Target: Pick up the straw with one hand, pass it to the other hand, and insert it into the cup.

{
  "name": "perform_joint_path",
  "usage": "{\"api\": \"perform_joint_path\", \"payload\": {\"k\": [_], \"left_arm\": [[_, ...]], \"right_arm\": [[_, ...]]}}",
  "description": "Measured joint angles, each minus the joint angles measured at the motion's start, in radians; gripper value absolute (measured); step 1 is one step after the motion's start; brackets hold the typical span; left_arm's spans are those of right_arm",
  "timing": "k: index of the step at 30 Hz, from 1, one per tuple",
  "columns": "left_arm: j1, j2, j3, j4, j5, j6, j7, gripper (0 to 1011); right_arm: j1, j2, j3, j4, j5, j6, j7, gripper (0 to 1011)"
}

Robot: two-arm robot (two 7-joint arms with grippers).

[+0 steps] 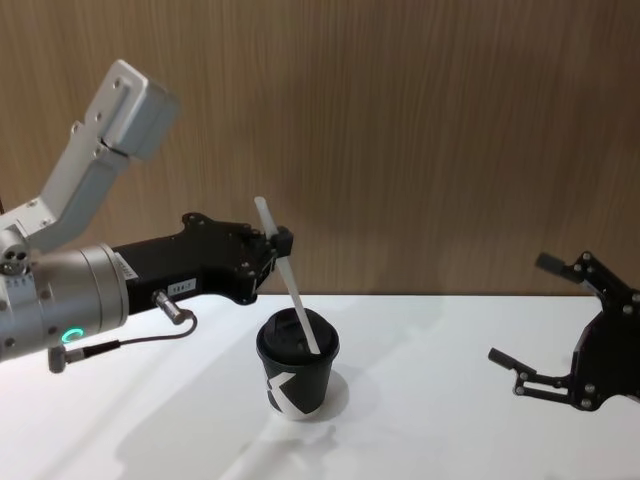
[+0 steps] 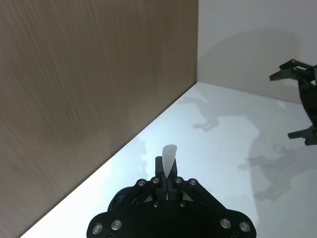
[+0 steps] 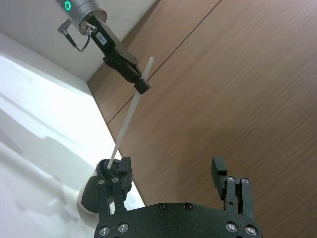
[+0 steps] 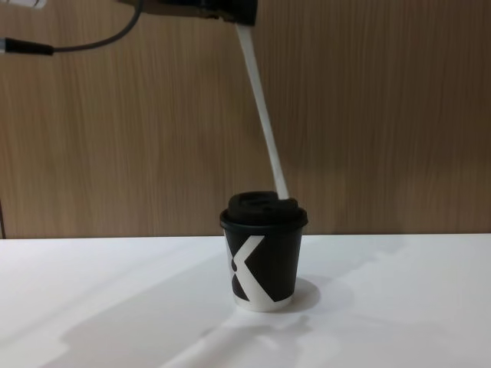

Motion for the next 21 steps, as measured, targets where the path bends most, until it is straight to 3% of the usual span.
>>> {"api": "perform_joint_path", "payload": {"k": [8,21], "left_arm": [[-0.021,0.011,0.018,0.001,0.011,0.028,0.017,5],[-0.045,0.011,0.035,0.021,0.033,0.018,0.023,5]], "right_arm": [[0.000,0.000,0.000,0.000,0.000,0.000,0.000,1001],[0.000,0.000,0.000,0.000,0.000,0.000,0.000,1001]]}}
